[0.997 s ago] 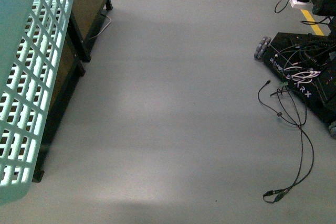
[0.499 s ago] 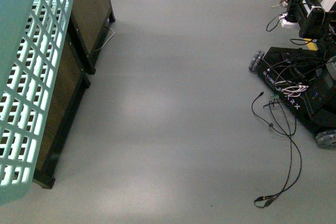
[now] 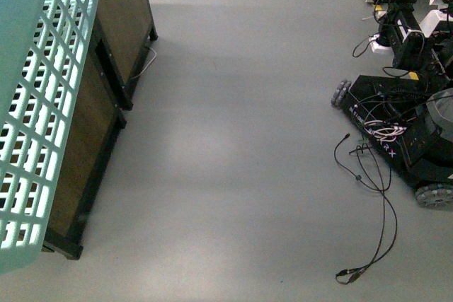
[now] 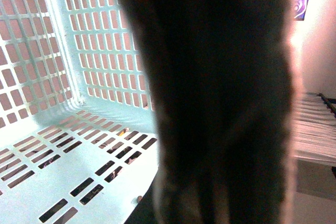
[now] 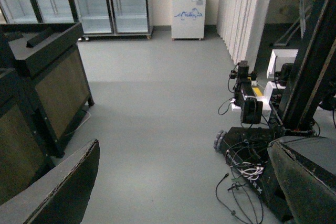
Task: Pick lemon and mango into basket
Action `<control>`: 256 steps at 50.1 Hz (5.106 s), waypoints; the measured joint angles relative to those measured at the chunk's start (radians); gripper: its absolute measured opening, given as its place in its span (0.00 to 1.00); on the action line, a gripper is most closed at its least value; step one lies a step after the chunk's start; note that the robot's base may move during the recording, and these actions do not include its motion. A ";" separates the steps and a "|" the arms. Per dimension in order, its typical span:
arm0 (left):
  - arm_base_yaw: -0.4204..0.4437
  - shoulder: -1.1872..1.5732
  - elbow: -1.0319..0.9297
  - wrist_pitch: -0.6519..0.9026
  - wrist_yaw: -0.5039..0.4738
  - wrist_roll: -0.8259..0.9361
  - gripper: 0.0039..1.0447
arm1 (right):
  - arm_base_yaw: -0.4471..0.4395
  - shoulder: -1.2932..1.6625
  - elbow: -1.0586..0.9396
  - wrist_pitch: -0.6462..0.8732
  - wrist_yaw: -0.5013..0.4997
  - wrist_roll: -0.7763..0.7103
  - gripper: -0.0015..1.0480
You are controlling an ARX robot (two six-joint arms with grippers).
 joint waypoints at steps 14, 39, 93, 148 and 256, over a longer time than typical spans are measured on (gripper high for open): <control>0.000 0.000 0.000 0.000 0.000 -0.003 0.05 | 0.000 0.000 0.000 0.000 0.002 0.000 0.92; -0.005 0.002 0.000 0.000 0.002 -0.008 0.05 | 0.000 -0.001 0.000 0.000 0.000 0.000 0.92; -0.004 0.001 0.000 0.000 0.001 -0.004 0.05 | 0.000 -0.001 0.000 0.001 0.001 0.000 0.92; -0.003 -0.002 0.001 0.000 0.000 -0.003 0.05 | 0.000 -0.001 0.000 0.000 0.002 0.000 0.92; -0.424 0.745 0.575 -0.263 0.055 0.715 0.04 | 0.000 0.000 0.000 0.000 0.000 0.000 0.92</control>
